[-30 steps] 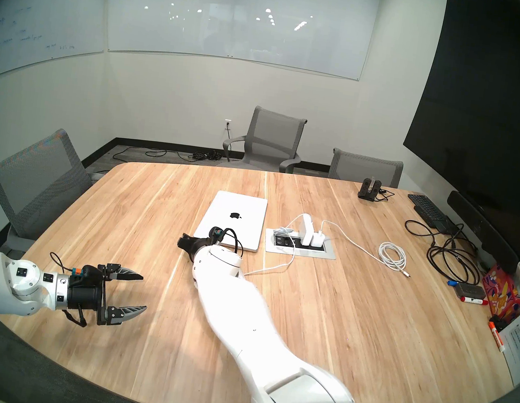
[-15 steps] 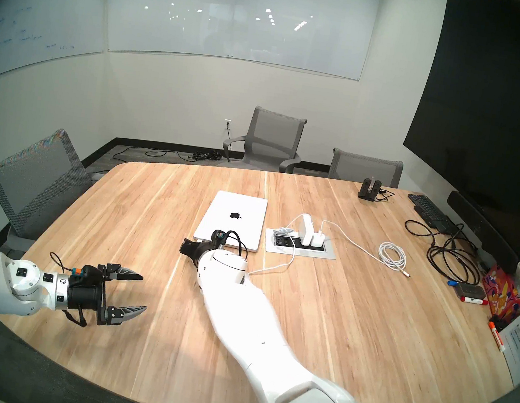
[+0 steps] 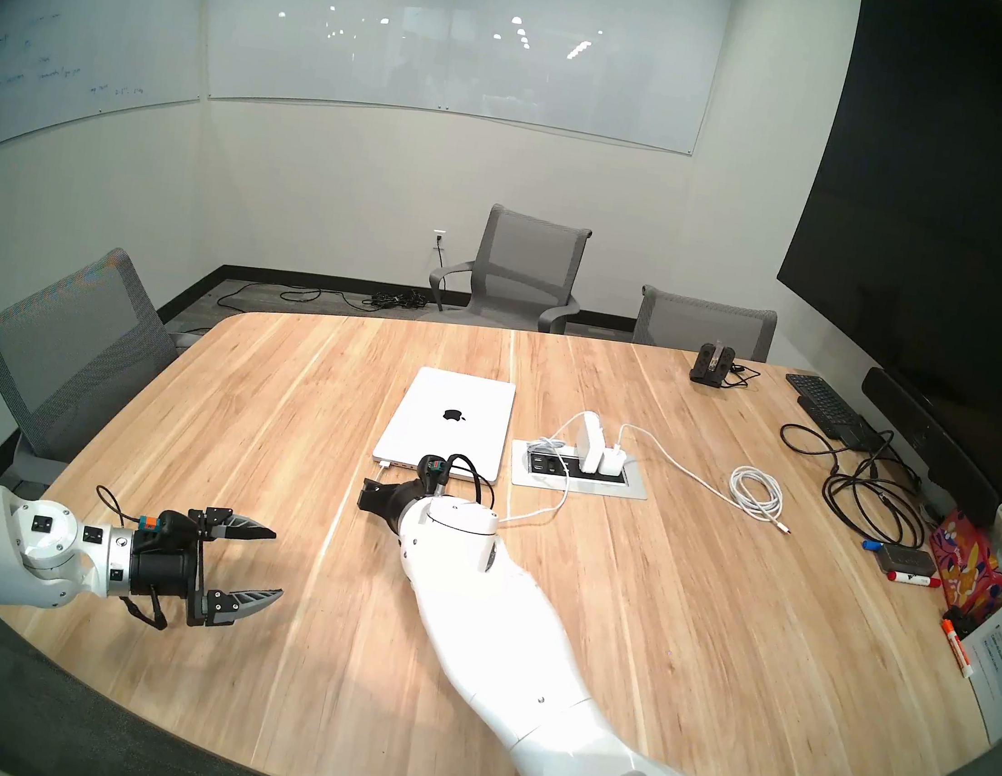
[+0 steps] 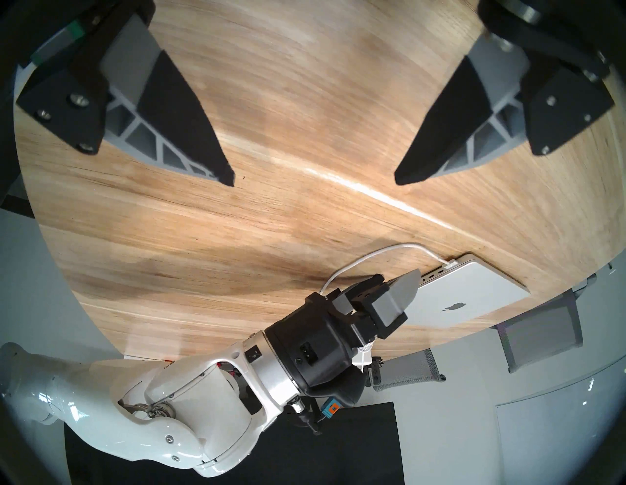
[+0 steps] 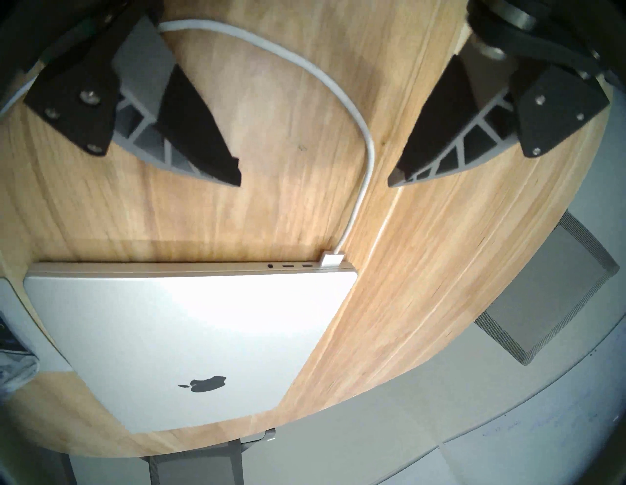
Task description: Plug the charging cable into the port of a MacBook
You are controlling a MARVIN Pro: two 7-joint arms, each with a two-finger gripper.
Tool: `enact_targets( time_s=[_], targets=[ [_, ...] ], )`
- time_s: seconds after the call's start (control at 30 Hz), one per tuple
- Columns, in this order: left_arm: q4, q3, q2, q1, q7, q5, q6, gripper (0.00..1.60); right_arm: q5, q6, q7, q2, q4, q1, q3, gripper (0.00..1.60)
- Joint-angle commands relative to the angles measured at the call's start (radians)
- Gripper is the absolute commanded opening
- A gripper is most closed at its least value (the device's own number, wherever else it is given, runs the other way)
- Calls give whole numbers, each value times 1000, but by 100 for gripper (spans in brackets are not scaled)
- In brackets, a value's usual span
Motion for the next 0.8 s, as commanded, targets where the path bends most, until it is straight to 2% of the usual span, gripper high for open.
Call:
enact_targets(
  time_s=[0.0,0.2,0.23,0.33,0.57,0.77],
  targets=[
    [0,-7,-1,-8,1,0,-2,160,-17,23,21,52,-105,-13,-16,160],
    [0,-7,-1,-8,1,0,-2,160,-34,73,26,113,-212,-43,-19,160],
    [0,-7,-1,-8,1,0,-2,160,-38,68,36,115,-195,-34,-20,160],
    [0,-7,-1,-8,1,0,-2,160,-45,82,42,142,-228,-45,-20,160],
    [0,-7,-1,-8,1,0,-2,160,-61,117,77,215,-311,-65,-19,160],
    [0,-7,-1,-8,1,0,-2,160,-67,152,96,277,-413,-113,-6,160]
  ],
)
